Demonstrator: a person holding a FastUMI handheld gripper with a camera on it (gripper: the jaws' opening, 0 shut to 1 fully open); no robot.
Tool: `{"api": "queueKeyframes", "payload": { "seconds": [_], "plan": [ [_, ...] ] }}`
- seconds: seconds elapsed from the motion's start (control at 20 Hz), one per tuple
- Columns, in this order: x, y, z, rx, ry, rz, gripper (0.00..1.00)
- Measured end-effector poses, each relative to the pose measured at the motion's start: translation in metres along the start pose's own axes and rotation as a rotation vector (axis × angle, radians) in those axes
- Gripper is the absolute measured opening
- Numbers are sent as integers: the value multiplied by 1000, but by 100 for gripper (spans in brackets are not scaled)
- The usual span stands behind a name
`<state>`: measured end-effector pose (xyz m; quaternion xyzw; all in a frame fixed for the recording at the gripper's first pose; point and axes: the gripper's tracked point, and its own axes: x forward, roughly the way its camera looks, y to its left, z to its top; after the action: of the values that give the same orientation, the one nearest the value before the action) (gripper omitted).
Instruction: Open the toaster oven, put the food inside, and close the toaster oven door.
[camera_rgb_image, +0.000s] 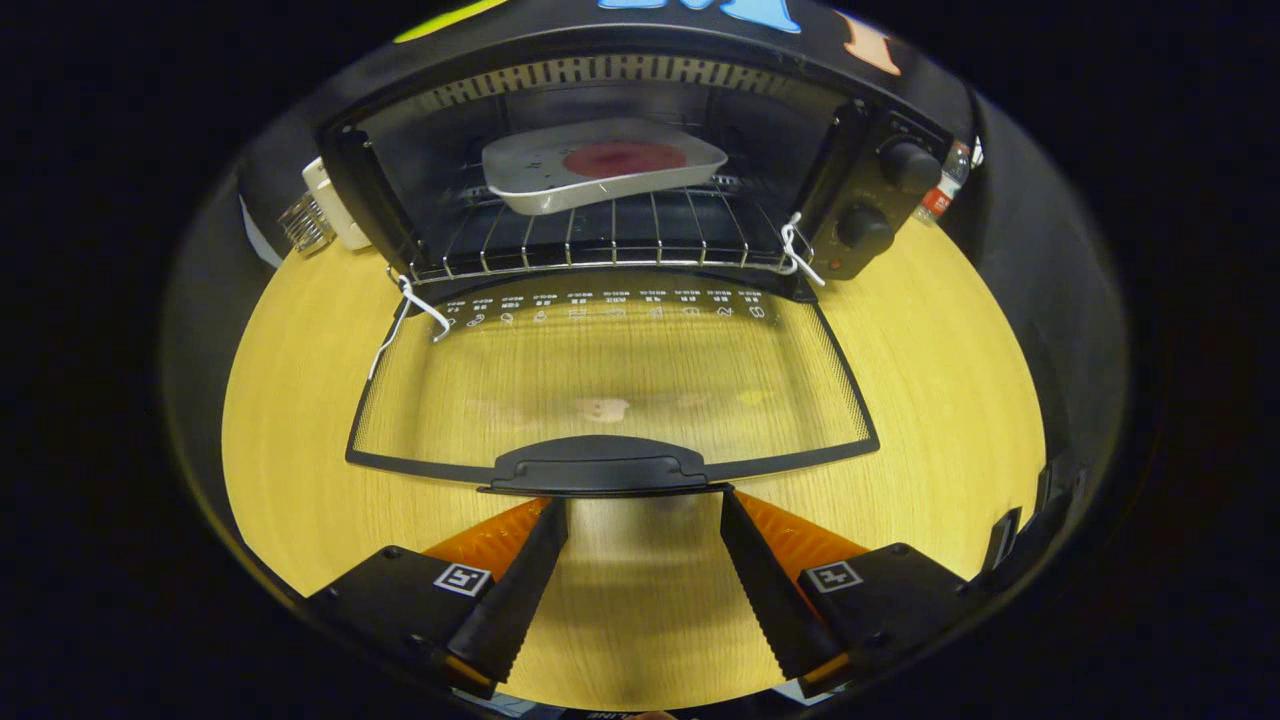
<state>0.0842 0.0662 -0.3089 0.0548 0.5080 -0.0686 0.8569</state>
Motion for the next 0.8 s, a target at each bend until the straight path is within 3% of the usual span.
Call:
{"api": "queueKeyframes", "payload": {
  "seconds": [0.35,0.8],
  "plan": [
    [-46,-3,25,-22,-165,33,98],
    [-121,-14,91,93,-398,120,99]
  ]
}}
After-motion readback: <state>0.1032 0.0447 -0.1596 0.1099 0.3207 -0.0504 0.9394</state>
